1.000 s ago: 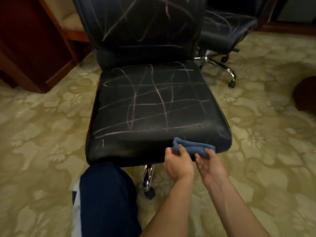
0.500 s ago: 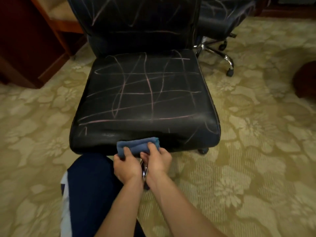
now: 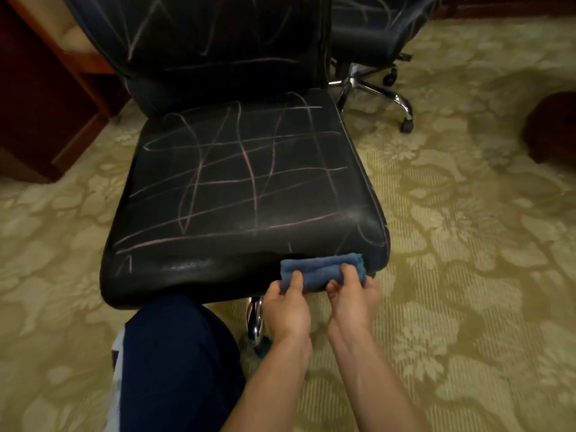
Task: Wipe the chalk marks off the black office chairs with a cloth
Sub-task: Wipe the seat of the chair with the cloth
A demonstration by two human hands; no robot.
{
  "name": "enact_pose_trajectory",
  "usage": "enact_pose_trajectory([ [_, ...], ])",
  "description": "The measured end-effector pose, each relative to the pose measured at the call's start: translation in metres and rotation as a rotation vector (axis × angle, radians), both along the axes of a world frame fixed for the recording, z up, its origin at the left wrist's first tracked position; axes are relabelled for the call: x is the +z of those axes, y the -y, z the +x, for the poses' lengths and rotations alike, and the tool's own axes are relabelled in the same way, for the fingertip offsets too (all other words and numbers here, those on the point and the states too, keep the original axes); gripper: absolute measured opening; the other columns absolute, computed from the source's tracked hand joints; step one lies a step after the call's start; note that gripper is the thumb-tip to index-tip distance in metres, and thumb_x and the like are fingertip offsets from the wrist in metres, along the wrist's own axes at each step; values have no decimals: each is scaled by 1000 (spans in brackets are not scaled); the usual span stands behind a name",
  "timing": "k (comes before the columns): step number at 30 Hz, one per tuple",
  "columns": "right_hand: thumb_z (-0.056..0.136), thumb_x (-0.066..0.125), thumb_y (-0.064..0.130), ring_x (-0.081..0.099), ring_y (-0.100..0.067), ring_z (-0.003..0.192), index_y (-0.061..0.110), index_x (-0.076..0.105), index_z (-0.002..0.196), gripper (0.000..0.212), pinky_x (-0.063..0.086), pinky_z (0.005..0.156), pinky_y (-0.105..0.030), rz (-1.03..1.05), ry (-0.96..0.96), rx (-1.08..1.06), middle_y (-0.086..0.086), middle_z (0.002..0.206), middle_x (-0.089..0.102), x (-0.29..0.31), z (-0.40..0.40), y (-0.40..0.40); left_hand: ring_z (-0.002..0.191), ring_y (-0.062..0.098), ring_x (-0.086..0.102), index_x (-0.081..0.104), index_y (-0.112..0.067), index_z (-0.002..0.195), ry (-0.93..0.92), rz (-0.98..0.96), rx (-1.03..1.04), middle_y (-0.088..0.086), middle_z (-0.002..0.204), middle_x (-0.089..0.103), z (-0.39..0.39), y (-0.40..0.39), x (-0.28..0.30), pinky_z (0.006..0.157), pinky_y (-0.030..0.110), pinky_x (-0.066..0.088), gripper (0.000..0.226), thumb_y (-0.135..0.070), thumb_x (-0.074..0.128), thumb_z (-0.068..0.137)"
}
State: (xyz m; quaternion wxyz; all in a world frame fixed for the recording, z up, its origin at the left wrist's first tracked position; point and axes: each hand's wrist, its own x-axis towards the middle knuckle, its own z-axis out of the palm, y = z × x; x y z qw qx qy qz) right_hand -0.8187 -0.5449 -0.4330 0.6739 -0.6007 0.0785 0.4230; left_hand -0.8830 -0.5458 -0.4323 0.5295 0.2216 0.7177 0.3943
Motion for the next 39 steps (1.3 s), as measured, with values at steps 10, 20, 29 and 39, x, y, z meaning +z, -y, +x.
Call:
enact_pose_trajectory([
  [10,94,63,8,65,-13,58,3,63,93,5,53,52,-21,11,-119,176,-7,72,69,19,-63,-8,74,19,64,65,-21,80,-167,125,171,3,79,68,-58,-27,24,76,38,55,17,-31,67,94],
  [20,95,60,11,59,-14,56,7,58,91,6,50,42,-17,-159,-73,-17,-9,73,60,12,64,34,82,18,62,60,-26,80,-682,185,-551,-5,86,68,32,-2,24,64,29,42,30,-56,61,88],
  [29,92,55,16,64,-34,90,3,56,96,13,55,81,-49,-405,655,374,-17,97,63,-3,75,5,78,15,62,60,-25,75,-530,174,-449,-6,78,65,35,4,15,63,32,49,29,-49,63,90],
  [39,99,50,12,63,-21,89,10,57,99,7,52,77,-37,-242,540,473,-6,95,64,10,50,33,70,11,57,58,-22,69,-427,159,-373,-5,70,62,0,19,29,55,27,37,29,-39,65,92],
])
